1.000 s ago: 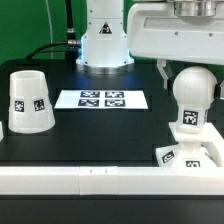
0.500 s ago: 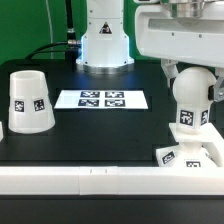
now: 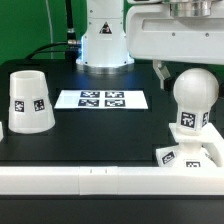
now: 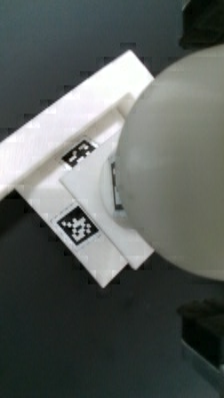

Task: Assemble lamp

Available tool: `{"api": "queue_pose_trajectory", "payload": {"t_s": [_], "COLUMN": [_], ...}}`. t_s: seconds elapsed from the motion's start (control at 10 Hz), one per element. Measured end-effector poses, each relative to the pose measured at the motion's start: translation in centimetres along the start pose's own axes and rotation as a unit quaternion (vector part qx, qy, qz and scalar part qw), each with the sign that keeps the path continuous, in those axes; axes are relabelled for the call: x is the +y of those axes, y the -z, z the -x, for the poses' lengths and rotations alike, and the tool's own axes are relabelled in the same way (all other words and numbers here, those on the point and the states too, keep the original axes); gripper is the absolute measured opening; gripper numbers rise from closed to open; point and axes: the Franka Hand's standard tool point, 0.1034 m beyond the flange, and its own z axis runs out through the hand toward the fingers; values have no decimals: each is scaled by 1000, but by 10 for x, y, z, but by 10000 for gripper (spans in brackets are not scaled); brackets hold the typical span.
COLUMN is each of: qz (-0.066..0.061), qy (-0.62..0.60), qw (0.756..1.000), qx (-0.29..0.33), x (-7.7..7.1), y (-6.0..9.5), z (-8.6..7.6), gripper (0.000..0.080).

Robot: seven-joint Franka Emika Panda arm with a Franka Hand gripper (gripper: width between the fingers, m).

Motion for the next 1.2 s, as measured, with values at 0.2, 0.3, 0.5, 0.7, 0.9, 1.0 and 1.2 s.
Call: {"api": "queue_pose_trajectory", "payload": {"t_s": [0.2,0.3,0.5,0.7,0.9,1.0,1.2], "qz": [-1,-1,0,13,21,23,24], "qy": [59,97,186,281,378,419,477], "qw": [998,995,982,959,925,908,878], "qx": [0,0,0,10,14,15,13], "x": [0,0,0,-1,-2,-2,-3], "y": [0,0,0,0,1,1,2], "z": [0,0,-1,-1,-3,-3,-3], "gripper": [698,698,698,698,698,698,698]}}
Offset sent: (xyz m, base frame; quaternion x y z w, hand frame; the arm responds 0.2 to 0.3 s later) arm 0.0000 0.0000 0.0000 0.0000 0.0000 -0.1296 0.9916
